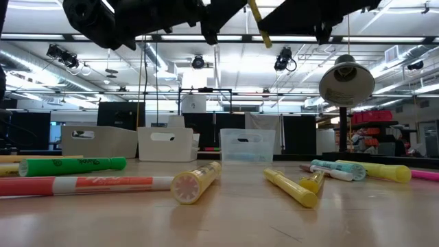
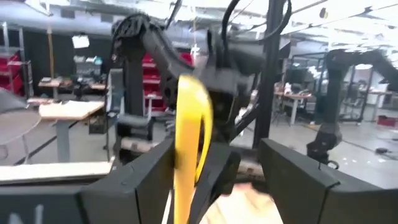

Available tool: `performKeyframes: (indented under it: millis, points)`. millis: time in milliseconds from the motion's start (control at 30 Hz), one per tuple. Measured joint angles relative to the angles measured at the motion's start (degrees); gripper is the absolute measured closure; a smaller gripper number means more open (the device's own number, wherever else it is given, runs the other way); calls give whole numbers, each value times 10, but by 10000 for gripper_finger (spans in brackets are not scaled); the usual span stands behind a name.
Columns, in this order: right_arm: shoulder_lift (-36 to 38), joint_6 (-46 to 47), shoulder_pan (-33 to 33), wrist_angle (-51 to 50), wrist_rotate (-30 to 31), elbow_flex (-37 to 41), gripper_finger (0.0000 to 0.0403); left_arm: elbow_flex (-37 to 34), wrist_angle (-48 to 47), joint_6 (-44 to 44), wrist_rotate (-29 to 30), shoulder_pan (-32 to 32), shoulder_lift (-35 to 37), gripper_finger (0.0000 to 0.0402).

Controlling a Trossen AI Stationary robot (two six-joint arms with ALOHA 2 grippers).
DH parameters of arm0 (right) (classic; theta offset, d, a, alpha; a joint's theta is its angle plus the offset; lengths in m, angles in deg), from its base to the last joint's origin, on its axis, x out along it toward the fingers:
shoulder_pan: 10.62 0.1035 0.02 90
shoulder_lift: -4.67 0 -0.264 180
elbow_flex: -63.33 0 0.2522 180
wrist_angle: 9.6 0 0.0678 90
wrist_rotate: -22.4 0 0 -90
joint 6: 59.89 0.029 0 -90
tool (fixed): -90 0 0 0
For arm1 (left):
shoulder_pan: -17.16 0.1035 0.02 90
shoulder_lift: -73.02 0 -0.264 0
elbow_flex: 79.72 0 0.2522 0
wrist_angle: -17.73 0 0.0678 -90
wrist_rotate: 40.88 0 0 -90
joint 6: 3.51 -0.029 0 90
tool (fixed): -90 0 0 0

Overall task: Pick & Place Markers
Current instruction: Put the yellow marker into the gray bin

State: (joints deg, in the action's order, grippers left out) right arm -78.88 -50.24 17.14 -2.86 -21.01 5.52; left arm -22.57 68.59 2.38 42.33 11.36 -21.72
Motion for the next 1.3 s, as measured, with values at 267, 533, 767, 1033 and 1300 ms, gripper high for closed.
performKeyframes:
  millis: [267,533,767,1033,1300]
  points:
    - [0,-20,-7,37,0,0,393,-1,-7,-5,17,0,-1,172]
    - [1,-20,-11,40,-2,0,393,11,-11,-5,28,0,-1,247]
    - [1,-19,-11,40,-6,0,383,11,-11,-7,34,0,-1,335]
    - [2,-16,-4,7,-2,-1,310,11,-80,10,55,2,33,362]
    - [2,20,-8,-53,16,-1,263,11,-415,18,271,62,196,362]
